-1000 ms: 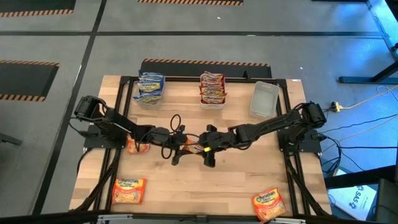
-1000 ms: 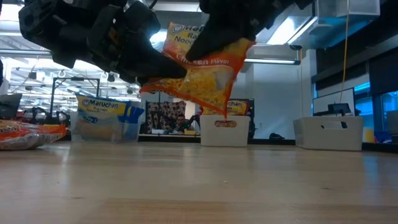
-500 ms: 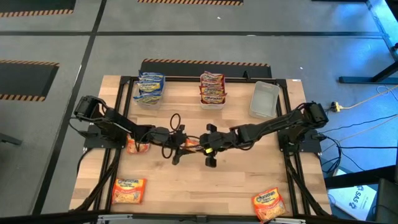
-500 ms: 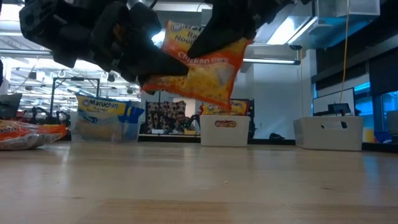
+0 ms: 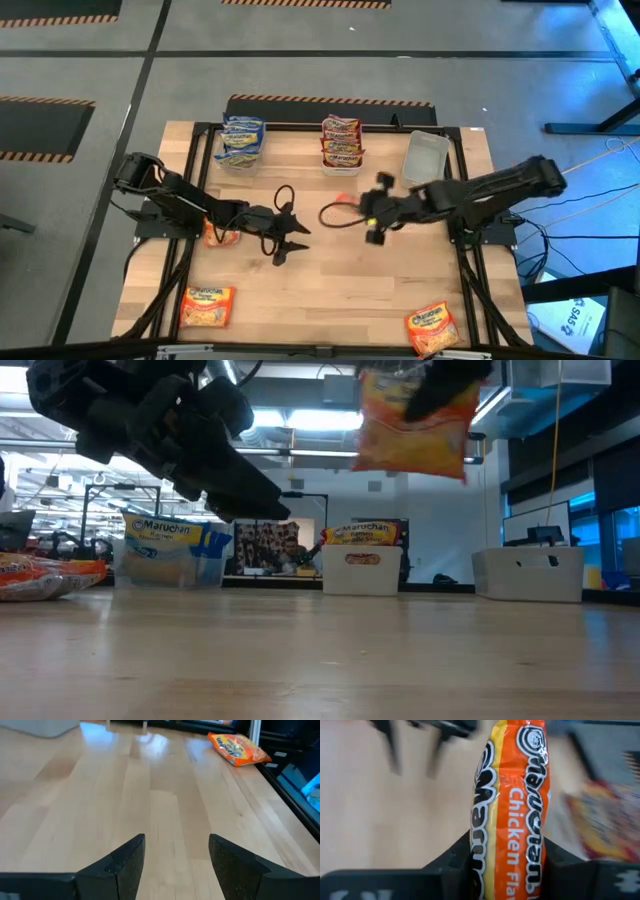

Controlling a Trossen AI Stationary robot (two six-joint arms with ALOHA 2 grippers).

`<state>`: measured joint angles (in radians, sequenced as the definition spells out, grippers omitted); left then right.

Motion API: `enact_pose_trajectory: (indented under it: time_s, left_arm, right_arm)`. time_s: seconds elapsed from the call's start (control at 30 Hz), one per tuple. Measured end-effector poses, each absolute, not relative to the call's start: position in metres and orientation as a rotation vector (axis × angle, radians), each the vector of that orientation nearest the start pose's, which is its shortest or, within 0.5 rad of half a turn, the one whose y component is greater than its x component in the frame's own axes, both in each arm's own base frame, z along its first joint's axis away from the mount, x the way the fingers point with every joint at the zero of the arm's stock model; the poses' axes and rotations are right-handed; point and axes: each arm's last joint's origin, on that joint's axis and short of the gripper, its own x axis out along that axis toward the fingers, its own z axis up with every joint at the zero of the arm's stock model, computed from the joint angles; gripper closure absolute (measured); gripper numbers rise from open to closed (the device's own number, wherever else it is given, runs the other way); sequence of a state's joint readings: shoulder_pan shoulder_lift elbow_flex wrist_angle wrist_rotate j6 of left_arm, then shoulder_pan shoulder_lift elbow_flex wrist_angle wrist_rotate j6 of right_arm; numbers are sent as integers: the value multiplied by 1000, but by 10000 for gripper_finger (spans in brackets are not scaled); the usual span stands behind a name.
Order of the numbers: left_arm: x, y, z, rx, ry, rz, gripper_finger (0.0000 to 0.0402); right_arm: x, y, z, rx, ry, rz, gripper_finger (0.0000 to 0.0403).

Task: Sort Maruchan noodles
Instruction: Put the orange noodle pack into the gray bin

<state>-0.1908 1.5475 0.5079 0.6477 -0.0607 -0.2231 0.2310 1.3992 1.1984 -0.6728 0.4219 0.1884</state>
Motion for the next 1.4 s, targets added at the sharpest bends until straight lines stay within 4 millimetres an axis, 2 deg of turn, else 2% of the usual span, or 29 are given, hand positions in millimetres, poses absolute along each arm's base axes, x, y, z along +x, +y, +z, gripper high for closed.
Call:
enact_pose_trajectory:
  time_s: [0.17,0.3,0.4,0.5,0.67,0.9,1.13,1.4]
  left_arm:
    - [274,-52,147,-178,430,-82,188]
    - [273,-52,146,-178,435,-80,190]
    - [273,-53,146,-178,434,-84,190]
    - [273,-53,146,-177,435,-85,190]
    - [273,-53,146,-176,434,-84,191]
    - [273,-53,146,-175,434,-85,191]
    - [273,-53,146,-166,433,-86,191]
    - [273,-52,146,-141,430,-85,191]
  right_arm:
    - [240,24,321,-111,884,-440,292]
    - [207,-2,330,-132,989,-577,296]
    - [184,-21,330,-106,1061,-675,295]
    - [172,-36,321,-86,1108,-733,295]
    - [164,-59,295,-54,1201,-793,295]
    - [161,-97,266,24,1203,-884,295]
    - [152,-129,236,110,1245,-899,296]
    - [163,-157,215,59,1248,-855,296]
